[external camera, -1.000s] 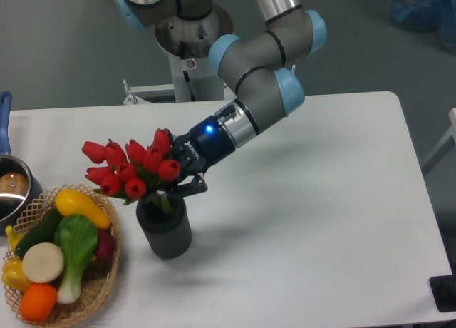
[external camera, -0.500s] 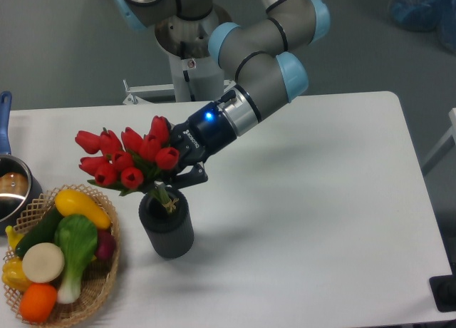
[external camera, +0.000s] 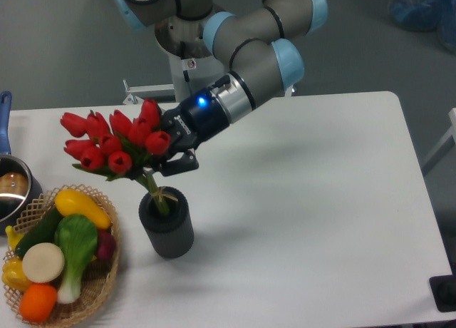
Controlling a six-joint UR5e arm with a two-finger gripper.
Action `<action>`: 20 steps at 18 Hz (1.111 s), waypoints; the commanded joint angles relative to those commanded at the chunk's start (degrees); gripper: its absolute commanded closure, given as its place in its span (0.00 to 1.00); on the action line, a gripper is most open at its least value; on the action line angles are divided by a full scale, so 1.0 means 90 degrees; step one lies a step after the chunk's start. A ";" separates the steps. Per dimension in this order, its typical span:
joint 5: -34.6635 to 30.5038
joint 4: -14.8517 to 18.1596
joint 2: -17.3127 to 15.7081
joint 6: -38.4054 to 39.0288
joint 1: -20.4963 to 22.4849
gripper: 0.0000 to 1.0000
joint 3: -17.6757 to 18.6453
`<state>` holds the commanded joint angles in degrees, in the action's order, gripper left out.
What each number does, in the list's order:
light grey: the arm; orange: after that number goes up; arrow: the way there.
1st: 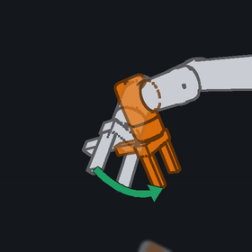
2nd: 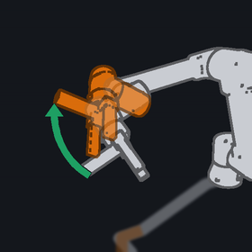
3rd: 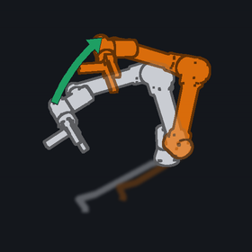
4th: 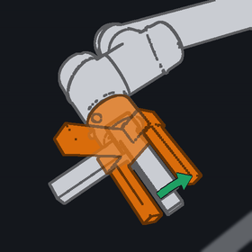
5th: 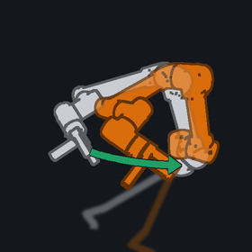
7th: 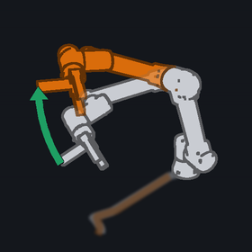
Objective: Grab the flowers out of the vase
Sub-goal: 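Lift the gripped tulips upward, drawing the stems out of the vase, then raise the tulips clear of the vase and carry them up and away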
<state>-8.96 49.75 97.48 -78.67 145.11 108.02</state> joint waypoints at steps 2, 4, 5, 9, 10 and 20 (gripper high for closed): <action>0.0000 0.0000 -0.0088 0.0118 -0.0010 0.56 -0.0010; 0.0000 0.0000 -0.0098 0.0273 -0.0029 0.56 -0.0097; 0.0000 0.0000 -0.0117 0.0361 -0.0029 0.56 -0.0156; 0.0000 0.0000 -0.0127 0.0596 -0.0049 0.56 -0.0371; 0.0000 0.0000 -0.0127 0.0625 -0.0049 0.56 -0.0410; 0.0088 0.0010 -0.0137 0.1347 -0.0039 0.56 -0.0917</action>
<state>-8.17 49.83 96.24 -66.55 144.76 99.76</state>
